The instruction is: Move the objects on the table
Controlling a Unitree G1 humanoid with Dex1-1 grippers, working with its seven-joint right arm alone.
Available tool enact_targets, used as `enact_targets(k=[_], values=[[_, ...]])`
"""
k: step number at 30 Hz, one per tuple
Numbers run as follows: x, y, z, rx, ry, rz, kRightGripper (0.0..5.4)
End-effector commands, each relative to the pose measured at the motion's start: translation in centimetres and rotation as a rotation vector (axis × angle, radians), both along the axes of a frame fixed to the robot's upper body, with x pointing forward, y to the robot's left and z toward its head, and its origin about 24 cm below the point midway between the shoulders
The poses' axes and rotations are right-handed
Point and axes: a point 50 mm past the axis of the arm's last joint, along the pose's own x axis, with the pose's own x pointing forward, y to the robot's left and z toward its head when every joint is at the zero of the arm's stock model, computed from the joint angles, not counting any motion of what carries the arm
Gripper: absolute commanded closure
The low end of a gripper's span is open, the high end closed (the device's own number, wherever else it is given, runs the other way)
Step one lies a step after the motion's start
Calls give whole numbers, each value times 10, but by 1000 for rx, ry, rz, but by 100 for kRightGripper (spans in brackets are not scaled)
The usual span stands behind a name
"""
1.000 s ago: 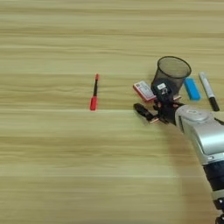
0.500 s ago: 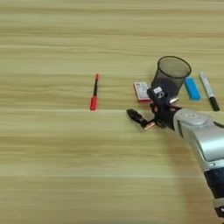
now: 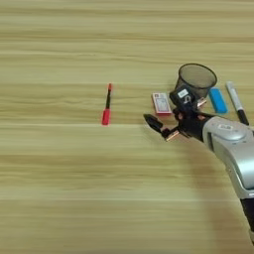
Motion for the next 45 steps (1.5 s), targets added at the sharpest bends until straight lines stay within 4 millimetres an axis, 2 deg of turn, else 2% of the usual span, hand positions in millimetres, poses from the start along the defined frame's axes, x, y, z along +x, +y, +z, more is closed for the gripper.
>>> enact_targets(k=[1,13,26,33,45], values=[[11,11,32,-2,-146,50,6],[29,47,43,28,-198,145,6],[46,72,38,134,-213,178,6],[56,82,29,153,-221,198,6],[75,92,-4,91,-195,178,6]])
